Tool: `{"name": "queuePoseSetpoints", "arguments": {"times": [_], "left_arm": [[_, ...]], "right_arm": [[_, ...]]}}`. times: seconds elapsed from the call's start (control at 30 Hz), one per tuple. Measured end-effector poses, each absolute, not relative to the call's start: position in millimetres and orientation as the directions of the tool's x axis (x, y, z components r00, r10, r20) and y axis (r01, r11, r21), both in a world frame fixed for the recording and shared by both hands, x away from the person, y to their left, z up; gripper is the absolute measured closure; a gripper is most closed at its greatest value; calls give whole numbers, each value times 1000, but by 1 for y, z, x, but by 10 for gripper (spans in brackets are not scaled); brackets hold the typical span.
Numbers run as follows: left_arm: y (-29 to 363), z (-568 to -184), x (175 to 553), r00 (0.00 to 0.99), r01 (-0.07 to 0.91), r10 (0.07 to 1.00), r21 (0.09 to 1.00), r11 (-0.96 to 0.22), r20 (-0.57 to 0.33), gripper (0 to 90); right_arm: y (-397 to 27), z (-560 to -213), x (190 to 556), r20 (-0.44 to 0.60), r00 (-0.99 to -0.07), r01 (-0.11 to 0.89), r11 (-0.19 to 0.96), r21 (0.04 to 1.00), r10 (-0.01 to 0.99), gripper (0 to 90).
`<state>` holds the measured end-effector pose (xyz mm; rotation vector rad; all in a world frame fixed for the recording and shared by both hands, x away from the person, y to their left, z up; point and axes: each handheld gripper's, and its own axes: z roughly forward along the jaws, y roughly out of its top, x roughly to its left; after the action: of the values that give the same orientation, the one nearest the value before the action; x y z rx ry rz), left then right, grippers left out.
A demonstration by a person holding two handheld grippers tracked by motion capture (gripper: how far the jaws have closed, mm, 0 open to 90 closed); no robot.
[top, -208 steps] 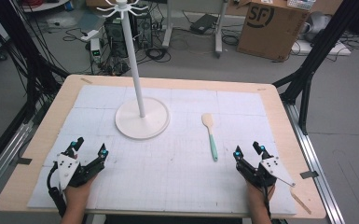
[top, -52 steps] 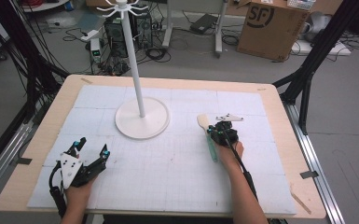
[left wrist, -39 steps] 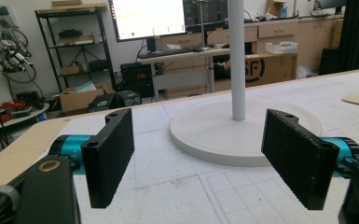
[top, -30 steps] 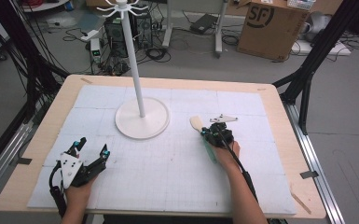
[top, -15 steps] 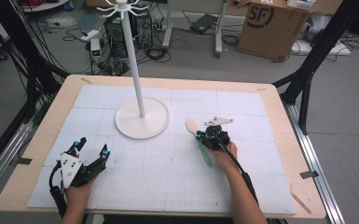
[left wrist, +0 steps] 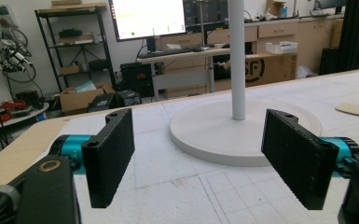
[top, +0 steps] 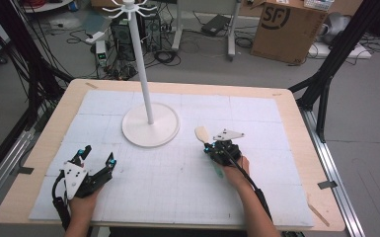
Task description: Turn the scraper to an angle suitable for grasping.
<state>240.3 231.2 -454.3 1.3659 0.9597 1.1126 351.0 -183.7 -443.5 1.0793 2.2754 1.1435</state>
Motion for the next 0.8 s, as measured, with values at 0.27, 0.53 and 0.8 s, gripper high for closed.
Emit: {"name": "queuePoseSetpoints", "arguments": {"times": [0.27, 0.53, 0.8], "left_arm": [[231, -454, 240, 236, -40, 965, 994, -104, 110, 260], [230, -454, 240, 235, -45, 965, 994, -104, 112, 260], [231, -454, 240, 235, -41, 966, 994, -102, 109, 260]], "right_arm": [[-198, -437, 327, 25, -612, 449, 321, 834, 790, 900], [-204, -436, 296, 16, -630, 438, 338, 833, 777, 900], [-209, -441, 280, 28, -616, 461, 332, 823, 787, 900]]}}
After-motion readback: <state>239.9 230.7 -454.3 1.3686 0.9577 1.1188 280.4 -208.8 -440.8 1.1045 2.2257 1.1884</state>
